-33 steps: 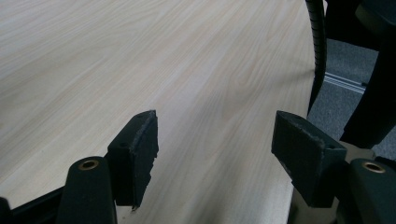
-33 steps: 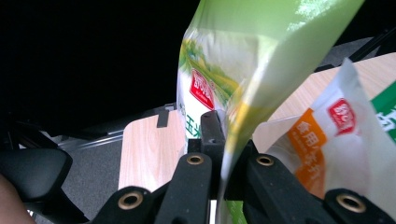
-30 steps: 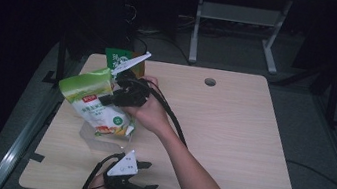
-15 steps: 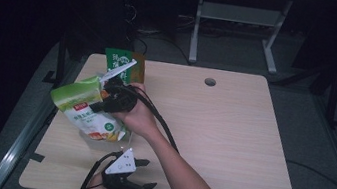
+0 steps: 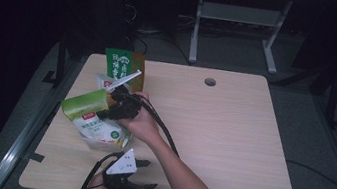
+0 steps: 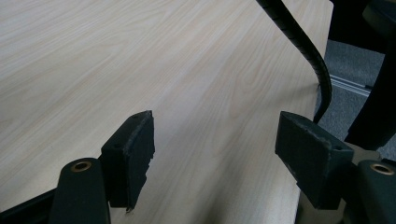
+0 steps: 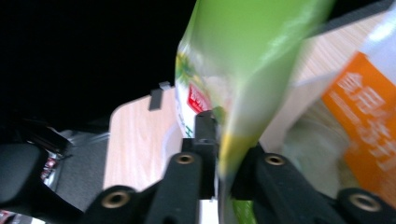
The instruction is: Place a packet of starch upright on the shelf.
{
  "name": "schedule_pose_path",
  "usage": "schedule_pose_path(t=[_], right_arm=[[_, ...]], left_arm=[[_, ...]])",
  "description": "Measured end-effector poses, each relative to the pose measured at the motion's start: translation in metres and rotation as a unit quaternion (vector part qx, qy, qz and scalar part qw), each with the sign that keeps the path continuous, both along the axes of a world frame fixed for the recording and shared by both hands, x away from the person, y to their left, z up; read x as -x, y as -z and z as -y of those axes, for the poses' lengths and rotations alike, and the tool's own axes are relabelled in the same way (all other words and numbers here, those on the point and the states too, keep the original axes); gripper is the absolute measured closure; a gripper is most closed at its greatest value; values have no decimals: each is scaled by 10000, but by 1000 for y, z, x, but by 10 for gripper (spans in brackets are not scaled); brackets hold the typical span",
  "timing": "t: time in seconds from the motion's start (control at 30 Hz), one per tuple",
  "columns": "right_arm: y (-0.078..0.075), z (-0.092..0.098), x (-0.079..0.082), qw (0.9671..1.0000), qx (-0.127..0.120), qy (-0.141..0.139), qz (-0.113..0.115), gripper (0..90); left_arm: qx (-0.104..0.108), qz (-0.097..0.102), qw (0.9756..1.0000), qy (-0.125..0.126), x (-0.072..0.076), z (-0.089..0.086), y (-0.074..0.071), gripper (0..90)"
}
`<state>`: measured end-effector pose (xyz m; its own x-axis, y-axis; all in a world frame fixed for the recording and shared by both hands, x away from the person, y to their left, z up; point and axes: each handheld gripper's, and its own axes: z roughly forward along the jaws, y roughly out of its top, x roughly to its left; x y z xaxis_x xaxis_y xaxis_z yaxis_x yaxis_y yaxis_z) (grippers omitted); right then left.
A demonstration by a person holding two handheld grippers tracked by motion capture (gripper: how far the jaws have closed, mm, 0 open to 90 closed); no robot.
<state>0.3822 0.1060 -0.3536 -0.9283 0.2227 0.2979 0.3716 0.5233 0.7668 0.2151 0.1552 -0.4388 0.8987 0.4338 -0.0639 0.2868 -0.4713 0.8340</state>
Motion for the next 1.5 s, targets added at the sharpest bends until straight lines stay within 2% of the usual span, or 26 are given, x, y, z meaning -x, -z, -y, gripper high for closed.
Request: schedule_pose_path(t=[0.07,0.1,0.17,0.23,0.37,0.53,0.63,0.77,0.83,1.0,1.13,1.3,1.47,1.5], right_arm=[[0,2,1,10000,25,-4,32,795],[-2,6,2,9997,134,-19,187,802],[-3,7,4,9997,177,1,139,807],[-1,10,6,9992,308,-20,244,844],[5,16,7,9986,451,-46,275,886],[17,29,5,9993,378,9,5,890],[19,31,4,9994,350,-10,28,882],[17,33,4,9996,287,-4,9,797],[17,36,4,9996,224,-32,-153,780],[16,40,5,9997,223,-74,-89,720],[12,45,5,9998,96,-90,-124,669],[9,58,4,9998,45,-55,-199,622],[6,71,5,9998,72,32,-202,577],[6,74,4,9999,69,22,-132,570]], left_arm=[[4,-7,10000,8,0,1,0,280],[-18,-2,10000,15,1,1,0,281],[-27,10,10000,20,1,1,0,281],[-16,-21,10000,-4,0,1,1,281],[17,-26,10000,-25,0,1,1,281],[-17,-55,10000,-37,-1,1,1,281],[9,-70,9999,-71,-2,1,2,281],[2,-65,9999,-100,-3,0,2,281],[-16,-52,9999,-98,-5,-1,2,280],[-14,-62,9999,-145,-6,-2,1,273],[-8,-68,9998,-185,-8,-2,2,268],[-14,-53,9997,-236,-11,-4,1,256],[-6,-50,9996,-281,-14,-5,1,249],[-15,-52,9996,-283,-14,-5,1,248]])
